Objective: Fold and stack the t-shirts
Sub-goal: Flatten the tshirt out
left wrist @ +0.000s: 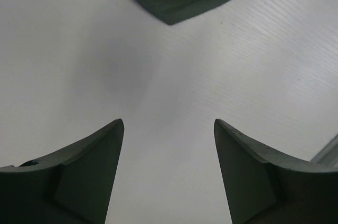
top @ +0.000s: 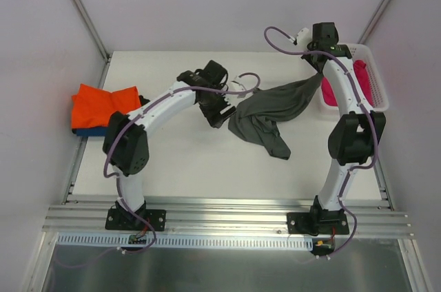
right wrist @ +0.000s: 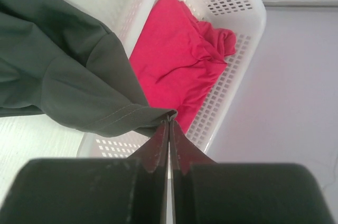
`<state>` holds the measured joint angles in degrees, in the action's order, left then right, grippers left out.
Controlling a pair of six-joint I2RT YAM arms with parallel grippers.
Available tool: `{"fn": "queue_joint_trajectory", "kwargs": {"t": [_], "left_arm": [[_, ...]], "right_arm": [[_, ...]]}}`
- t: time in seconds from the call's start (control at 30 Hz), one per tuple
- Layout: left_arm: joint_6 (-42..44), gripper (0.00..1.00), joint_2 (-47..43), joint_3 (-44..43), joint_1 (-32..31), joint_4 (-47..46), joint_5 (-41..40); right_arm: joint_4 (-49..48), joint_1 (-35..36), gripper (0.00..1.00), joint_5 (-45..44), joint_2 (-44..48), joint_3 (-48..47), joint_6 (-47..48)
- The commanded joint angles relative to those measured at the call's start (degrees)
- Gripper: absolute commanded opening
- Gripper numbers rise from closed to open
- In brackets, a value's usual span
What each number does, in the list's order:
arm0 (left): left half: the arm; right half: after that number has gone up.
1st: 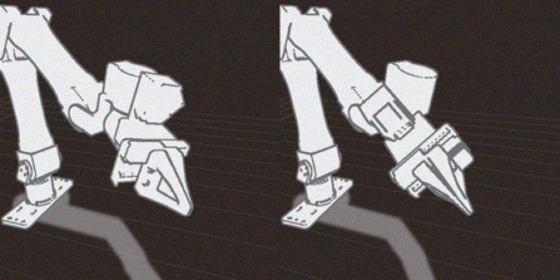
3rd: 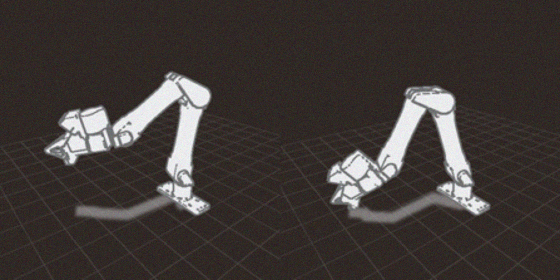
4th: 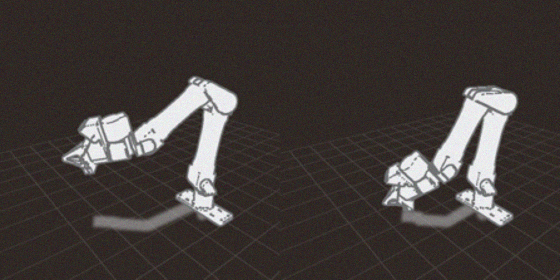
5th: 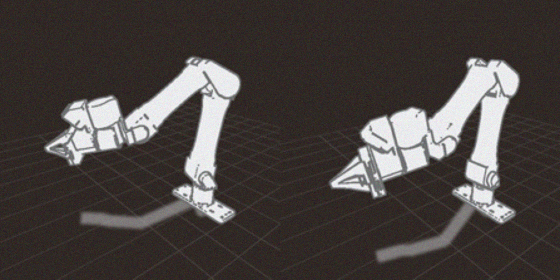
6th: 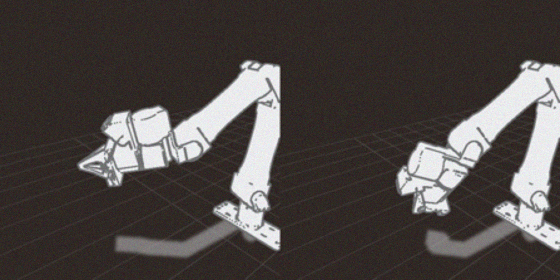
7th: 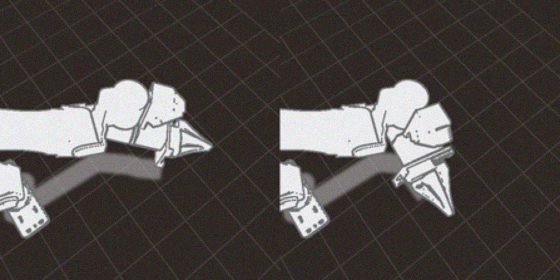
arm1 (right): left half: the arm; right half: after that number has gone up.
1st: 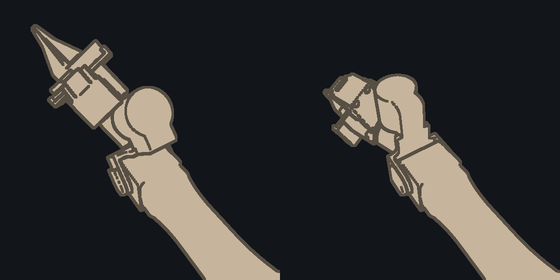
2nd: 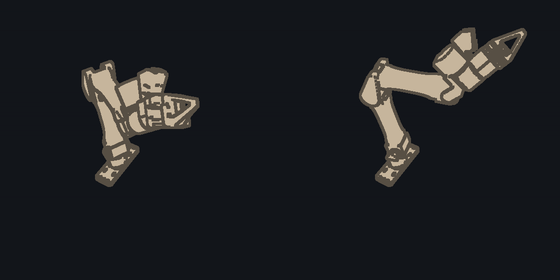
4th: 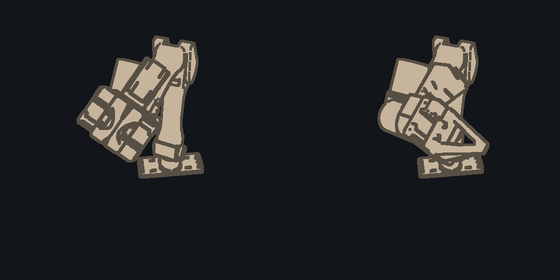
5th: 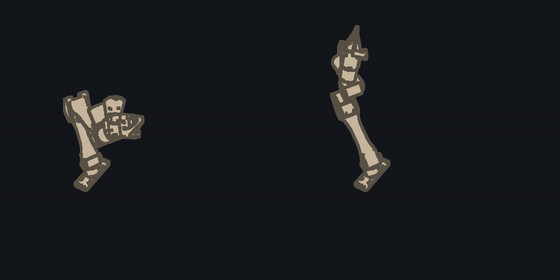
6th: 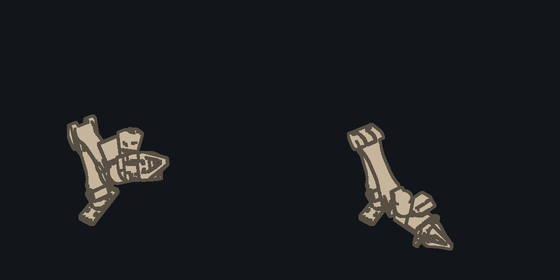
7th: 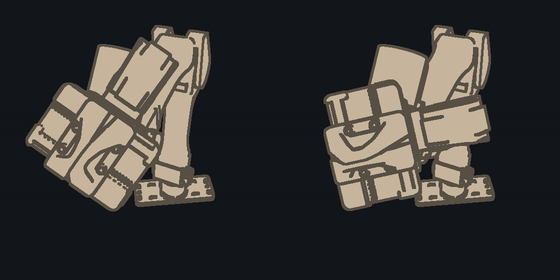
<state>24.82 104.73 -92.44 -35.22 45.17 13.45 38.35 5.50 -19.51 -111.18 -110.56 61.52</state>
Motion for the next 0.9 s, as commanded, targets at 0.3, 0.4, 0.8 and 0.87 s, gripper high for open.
{"fn": "queue_joint_trajectory", "kwargs": {"t": [0.3, 0.4, 0.8, 0.87], "left_arm": [[8.41, 0.59, 16.12, -22.51, -13.82, -1.57, -7.74], [6.3, 0.58, 18.66, -23.92, -15.49, -1.92, -6.6], [4.1, 0.53, 37.47, -41.92, -18.74, -3.33, -4.48], [4.88, 0.11, 40.37, -44.13, -18.66, -3.42, -5.97]], "right_arm": [[2.26, 0.22, 0.01, 1.4, 3.59, -0.27, -4.13], [2.17, -0.13, 0.01, 2.02, 3.86, -0.09, -3.95], [3.05, -1.01, 0.01, 3.51, 5.88, -1.15, -5.62], [3.14, -1.1, 0.01, 3.51, 6.23, -0.97, -5.97]]}}
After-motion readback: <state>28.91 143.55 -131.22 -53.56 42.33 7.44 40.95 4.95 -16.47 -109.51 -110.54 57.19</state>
